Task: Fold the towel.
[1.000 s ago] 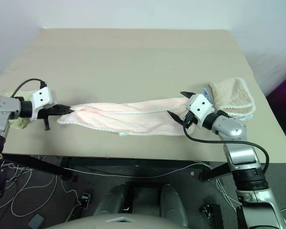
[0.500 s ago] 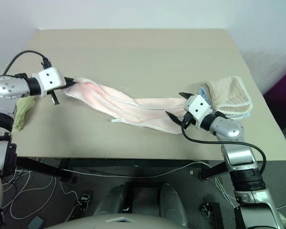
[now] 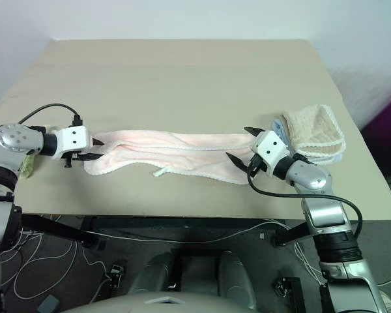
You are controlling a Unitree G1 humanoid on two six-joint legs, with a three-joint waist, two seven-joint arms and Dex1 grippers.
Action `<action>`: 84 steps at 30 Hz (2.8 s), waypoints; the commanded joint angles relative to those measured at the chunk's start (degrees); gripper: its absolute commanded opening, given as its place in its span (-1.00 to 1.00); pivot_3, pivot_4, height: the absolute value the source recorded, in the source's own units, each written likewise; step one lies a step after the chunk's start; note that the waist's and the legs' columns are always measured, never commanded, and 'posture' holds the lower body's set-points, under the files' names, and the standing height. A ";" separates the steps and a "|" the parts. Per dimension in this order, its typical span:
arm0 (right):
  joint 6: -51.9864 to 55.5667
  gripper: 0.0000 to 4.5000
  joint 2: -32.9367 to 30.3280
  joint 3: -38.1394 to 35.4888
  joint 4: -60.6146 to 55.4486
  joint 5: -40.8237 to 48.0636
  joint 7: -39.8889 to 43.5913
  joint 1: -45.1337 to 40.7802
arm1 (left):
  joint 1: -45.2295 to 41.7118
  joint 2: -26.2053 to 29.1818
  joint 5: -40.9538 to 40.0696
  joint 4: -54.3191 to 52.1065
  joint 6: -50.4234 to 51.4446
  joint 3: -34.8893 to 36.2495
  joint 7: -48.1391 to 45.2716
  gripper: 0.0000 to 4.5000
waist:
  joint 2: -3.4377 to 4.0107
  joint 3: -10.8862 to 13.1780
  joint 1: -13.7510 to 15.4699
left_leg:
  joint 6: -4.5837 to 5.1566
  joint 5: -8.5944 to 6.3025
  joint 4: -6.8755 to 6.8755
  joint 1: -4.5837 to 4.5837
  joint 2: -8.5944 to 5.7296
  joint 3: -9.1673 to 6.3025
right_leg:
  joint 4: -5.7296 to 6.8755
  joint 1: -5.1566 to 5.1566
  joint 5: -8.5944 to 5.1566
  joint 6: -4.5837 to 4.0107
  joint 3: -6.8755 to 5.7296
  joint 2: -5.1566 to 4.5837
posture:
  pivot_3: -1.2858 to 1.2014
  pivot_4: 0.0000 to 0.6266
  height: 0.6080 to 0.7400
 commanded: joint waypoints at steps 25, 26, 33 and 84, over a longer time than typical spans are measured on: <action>1.59 1.00 4.43 0.90 -8.02 -0.17 -5.23 3.59 | 0.48 -0.22 -4.97 -6.70 11.13 4.37 -13.05 0.35 | 0.00 0.00 0.15 | 0.00 0.00 0.01 0.00 0.02 -0.01 | 0.01 -0.01 0.00 0.00 0.01 -0.03 | 0.03 -0.52 1.00; 1.85 1.00 4.62 0.90 -8.42 -0.16 -5.34 3.92 | 0.74 -0.39 -4.87 -6.67 10.77 4.26 -12.56 0.35 | -0.01 -0.01 0.26 | 0.00 0.00 0.01 0.00 0.01 -0.01 | 0.01 0.00 0.00 0.00 0.01 -0.05 | 0.03 -0.52 1.00; 2.95 1.00 5.16 0.95 -10.59 -0.23 -5.93 5.72 | 0.03 -0.37 -3.83 -4.25 9.04 4.71 -5.65 0.35 | -0.01 -0.01 0.17 | 0.00 0.00 0.01 0.00 -0.01 -0.02 | 0.01 0.00 0.00 0.00 0.01 -0.04 | 0.03 -0.52 1.00; 4.71 1.00 7.18 2.79 -11.05 -0.45 -6.20 4.45 | 7.98 0.04 -14.71 -16.92 26.71 11.08 -14.80 0.17 | -0.01 -0.01 0.07 | 0.00 0.00 0.01 0.01 0.01 -0.02 | 0.02 -0.01 0.00 0.00 0.01 -0.04 | 0.03 -0.52 1.00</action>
